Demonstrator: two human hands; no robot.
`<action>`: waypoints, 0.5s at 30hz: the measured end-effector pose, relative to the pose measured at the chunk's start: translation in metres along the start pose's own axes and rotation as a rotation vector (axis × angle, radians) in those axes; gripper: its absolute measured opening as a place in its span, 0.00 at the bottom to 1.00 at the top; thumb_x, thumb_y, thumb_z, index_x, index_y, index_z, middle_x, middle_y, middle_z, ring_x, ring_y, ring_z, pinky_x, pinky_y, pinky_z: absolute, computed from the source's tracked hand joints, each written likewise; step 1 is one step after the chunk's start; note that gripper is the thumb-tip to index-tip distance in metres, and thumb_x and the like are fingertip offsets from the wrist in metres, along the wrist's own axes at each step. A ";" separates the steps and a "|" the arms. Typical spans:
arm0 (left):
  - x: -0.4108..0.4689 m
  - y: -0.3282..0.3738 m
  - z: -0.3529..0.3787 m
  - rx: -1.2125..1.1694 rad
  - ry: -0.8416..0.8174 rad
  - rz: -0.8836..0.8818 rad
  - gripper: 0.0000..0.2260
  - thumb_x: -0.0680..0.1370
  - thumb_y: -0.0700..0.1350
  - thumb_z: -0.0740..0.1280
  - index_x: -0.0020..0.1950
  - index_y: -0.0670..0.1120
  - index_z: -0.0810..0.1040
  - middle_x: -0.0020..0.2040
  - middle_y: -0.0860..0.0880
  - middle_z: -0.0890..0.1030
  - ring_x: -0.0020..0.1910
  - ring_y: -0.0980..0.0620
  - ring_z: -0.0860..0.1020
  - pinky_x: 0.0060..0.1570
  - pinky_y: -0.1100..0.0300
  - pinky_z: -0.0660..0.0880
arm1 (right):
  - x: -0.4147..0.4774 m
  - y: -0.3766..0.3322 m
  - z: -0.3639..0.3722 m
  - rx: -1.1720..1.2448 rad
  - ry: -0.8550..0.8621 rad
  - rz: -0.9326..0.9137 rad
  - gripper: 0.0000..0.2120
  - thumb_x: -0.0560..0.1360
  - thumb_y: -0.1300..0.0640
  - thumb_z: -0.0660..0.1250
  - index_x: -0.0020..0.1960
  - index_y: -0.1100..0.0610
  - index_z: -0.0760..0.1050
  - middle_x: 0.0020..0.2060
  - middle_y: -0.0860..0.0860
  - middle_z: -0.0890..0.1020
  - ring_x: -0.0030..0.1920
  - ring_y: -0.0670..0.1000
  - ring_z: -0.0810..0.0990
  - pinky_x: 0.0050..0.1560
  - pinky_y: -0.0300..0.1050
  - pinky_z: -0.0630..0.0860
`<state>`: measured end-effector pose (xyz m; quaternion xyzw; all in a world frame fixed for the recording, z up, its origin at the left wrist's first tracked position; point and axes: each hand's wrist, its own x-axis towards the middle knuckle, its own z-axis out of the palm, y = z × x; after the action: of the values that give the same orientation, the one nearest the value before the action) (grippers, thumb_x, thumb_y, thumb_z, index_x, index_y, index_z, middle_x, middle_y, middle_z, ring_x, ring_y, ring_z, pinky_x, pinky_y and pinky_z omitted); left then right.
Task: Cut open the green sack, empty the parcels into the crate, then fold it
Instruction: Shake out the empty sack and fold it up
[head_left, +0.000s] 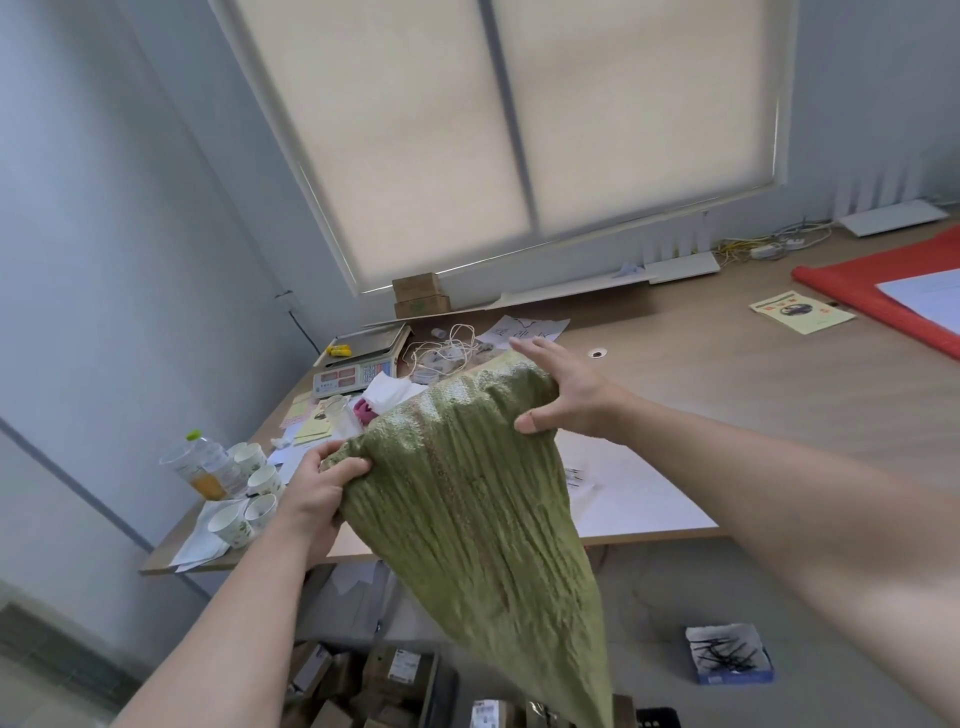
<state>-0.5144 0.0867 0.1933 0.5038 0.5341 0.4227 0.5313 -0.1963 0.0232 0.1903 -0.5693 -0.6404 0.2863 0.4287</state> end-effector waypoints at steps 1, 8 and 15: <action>0.002 0.001 -0.003 -0.006 0.005 -0.011 0.18 0.77 0.35 0.67 0.66 0.41 0.71 0.56 0.36 0.79 0.46 0.40 0.80 0.46 0.47 0.77 | 0.000 0.001 0.001 -0.071 -0.023 -0.004 0.48 0.65 0.57 0.78 0.75 0.36 0.57 0.78 0.46 0.50 0.76 0.49 0.54 0.70 0.43 0.58; -0.006 0.012 -0.012 0.022 -0.065 -0.058 0.12 0.77 0.36 0.67 0.59 0.34 0.77 0.51 0.35 0.82 0.38 0.45 0.84 0.37 0.55 0.82 | -0.004 0.008 0.015 -0.283 -0.052 0.016 0.32 0.66 0.61 0.77 0.68 0.50 0.71 0.62 0.51 0.73 0.58 0.51 0.73 0.58 0.43 0.73; -0.015 0.007 -0.019 -0.100 -0.220 0.039 0.44 0.65 0.36 0.76 0.76 0.55 0.61 0.58 0.41 0.82 0.53 0.42 0.81 0.57 0.48 0.75 | -0.002 0.010 0.012 0.178 0.110 0.198 0.30 0.67 0.64 0.74 0.66 0.48 0.71 0.47 0.56 0.77 0.35 0.54 0.77 0.41 0.50 0.79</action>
<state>-0.5337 0.0745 0.2036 0.5305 0.4409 0.4010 0.6028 -0.2021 0.0249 0.1760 -0.6041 -0.5289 0.3511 0.4816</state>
